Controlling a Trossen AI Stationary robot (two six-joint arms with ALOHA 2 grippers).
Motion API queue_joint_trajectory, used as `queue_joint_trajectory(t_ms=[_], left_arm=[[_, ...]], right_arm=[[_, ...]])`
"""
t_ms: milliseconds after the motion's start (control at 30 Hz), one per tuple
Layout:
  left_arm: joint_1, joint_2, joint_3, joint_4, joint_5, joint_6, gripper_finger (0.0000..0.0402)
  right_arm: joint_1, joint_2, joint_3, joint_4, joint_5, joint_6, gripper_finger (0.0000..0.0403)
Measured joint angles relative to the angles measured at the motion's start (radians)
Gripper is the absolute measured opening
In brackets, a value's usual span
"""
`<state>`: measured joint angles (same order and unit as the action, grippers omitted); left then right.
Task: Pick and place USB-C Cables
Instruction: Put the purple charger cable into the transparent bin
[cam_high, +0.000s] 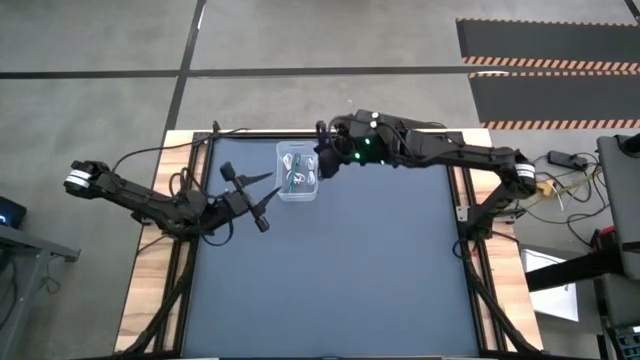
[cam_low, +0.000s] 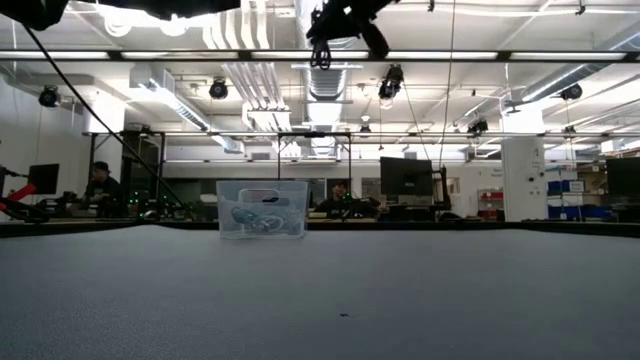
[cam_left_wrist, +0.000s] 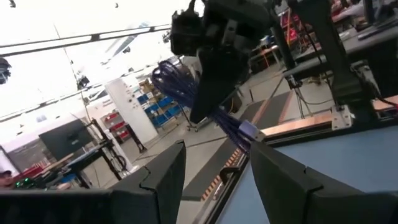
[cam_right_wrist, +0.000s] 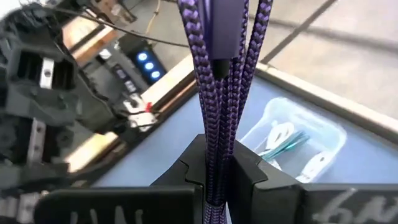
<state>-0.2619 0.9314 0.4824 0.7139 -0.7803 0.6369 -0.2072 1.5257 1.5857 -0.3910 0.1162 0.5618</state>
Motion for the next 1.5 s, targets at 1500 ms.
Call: queue_joint_trajectory(t_ms=[1500], left_arm=[[-0.002,0.002,-0.001,-0.077,-0.066,-0.031,0.0165]], right_arm=[[-0.256,0.78,0.735,-0.363,-0.457,0.171,0.002]])
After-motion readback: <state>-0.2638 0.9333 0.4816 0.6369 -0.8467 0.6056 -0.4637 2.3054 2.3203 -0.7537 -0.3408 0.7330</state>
